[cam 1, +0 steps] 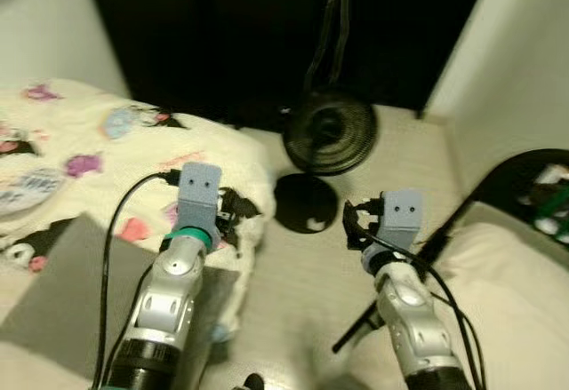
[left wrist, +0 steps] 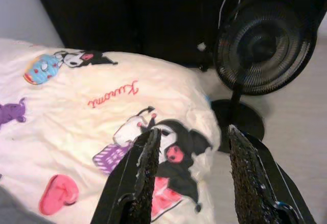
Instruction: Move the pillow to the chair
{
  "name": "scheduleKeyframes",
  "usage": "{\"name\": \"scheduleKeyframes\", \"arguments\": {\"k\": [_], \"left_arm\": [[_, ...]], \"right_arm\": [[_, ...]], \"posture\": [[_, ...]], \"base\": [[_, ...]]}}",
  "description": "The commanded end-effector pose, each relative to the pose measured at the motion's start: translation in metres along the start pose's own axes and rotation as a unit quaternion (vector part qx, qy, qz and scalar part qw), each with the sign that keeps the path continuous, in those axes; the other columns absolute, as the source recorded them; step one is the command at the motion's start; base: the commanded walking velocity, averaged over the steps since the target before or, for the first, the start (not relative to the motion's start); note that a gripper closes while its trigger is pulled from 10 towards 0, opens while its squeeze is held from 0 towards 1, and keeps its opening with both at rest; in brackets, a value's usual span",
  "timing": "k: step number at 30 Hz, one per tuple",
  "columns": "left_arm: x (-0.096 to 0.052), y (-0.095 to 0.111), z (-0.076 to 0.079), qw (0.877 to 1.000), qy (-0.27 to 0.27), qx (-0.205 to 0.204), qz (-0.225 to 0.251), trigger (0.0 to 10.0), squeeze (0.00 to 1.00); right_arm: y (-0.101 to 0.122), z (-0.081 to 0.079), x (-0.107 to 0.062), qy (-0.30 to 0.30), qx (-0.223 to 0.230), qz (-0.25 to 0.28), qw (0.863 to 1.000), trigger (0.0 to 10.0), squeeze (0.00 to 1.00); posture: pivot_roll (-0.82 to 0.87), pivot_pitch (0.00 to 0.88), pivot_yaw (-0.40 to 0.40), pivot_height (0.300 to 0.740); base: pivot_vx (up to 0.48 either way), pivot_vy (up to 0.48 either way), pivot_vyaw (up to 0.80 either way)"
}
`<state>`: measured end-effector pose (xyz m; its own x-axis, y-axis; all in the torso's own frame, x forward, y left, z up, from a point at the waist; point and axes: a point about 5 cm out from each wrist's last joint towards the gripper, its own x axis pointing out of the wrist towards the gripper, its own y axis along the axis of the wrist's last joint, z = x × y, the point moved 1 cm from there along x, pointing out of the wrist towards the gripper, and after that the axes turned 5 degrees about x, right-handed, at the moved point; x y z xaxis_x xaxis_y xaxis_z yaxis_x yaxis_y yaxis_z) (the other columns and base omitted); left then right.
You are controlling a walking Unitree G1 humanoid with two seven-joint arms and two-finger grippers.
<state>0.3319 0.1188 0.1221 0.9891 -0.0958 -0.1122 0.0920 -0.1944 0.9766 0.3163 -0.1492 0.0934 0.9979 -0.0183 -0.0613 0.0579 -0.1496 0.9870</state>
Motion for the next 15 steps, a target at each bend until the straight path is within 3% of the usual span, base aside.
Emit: {"name": "scheduleKeyframes", "arguments": {"k": [1, 15], "left_arm": [[-0.001, -0.0036, -0.0013, 1.0, -0.003, 0.003, -0.011, 10.0, 0.0], [-0.002, -0.0036, -0.0001, 1.0, -0.012, 0.011, -0.013, 10.0, 0.0]], "right_arm": [[-0.0043, -0.001, -0.0007, -0.001, 0.004, -0.009, 1.0, 10.0, 0.0], [-0.0019, -0.0008, 0.0015, -0.007, 0.008, -0.004, 1.0, 10.0, 0.0]], "posture": [[-0.01, 0.015, 0.017, 0.74], [-0.01, 0.015, 0.021, 0.74]], "base": [[0.0, 0.0, 0.8], [0.0, 0.0, 0.8]]}}
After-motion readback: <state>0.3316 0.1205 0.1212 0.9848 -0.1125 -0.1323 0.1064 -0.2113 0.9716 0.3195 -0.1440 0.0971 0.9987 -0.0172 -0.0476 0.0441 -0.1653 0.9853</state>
